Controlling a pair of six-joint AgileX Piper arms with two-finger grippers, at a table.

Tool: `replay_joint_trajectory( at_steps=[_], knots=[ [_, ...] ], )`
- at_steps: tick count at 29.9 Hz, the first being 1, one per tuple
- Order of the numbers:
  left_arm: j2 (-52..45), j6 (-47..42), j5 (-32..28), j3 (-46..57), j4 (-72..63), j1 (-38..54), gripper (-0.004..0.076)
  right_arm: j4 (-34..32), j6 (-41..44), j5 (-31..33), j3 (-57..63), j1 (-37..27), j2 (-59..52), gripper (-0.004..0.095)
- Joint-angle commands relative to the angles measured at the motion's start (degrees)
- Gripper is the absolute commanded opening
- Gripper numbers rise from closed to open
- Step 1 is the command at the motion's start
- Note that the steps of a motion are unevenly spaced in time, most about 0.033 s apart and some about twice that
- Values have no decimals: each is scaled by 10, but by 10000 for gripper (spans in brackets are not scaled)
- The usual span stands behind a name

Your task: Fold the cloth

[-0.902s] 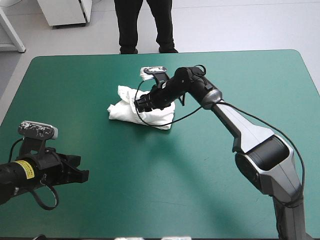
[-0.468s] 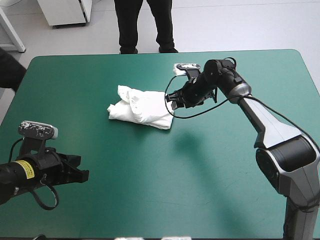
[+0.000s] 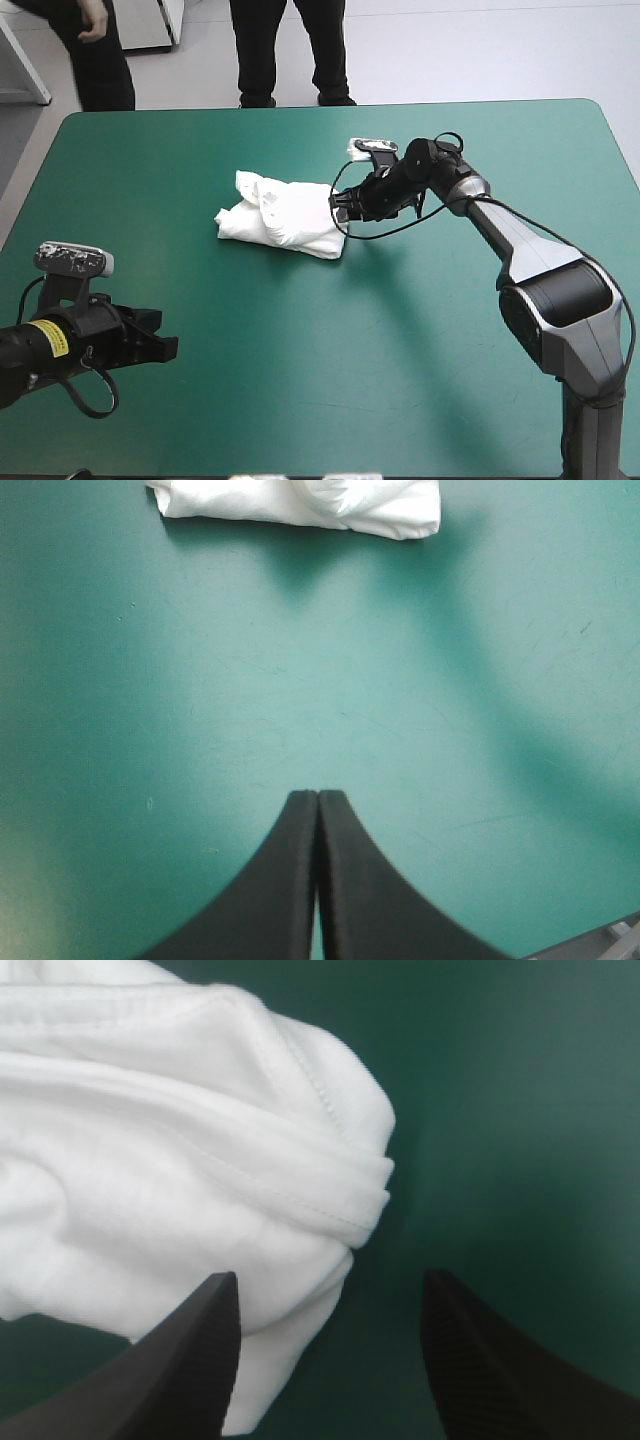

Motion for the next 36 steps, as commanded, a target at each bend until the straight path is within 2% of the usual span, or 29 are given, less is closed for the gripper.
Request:
replay_joint_trajectory(
  at_steps=[1,8,11,14,17,18,21,26,30,36],
  knots=[
    [0,-5,-32,-12,-4,-2,-10,39,-21,-22,-13,4,-20,518],
    [0,-5,-32,-12,-4,-2,-10,61,-29,-35,-13,25,11,513],
    [0,-5,-32,-12,-3,-2,-10,64,-24,-35,-13,34,25,475],
    [0,-5,-31,-12,-3,-2,-10,60,-16,-30,-13,37,33,325],
    [0,-5,-27,-12,-3,-2,-10,35,-10,-27,-13,37,31,44],
    [0,-5,-27,-12,-3,-2,-10,27,-8,-24,-13,36,30,-14],
    [0,-5,-27,-12,-3,-2,-10,-5,4,-6,-13,35,21,-17],
    [0,-5,-27,-12,-3,-2,-10,-95,59,13,-8,25,-2,-17],
    [0,-5,-27,-12,-8,-2,-10,-163,81,-11,41,6,-51,-17],
    [0,-5,-27,-12,-8,-2,-10,-169,84,-76,210,-70,-160,-17]
  ],
)
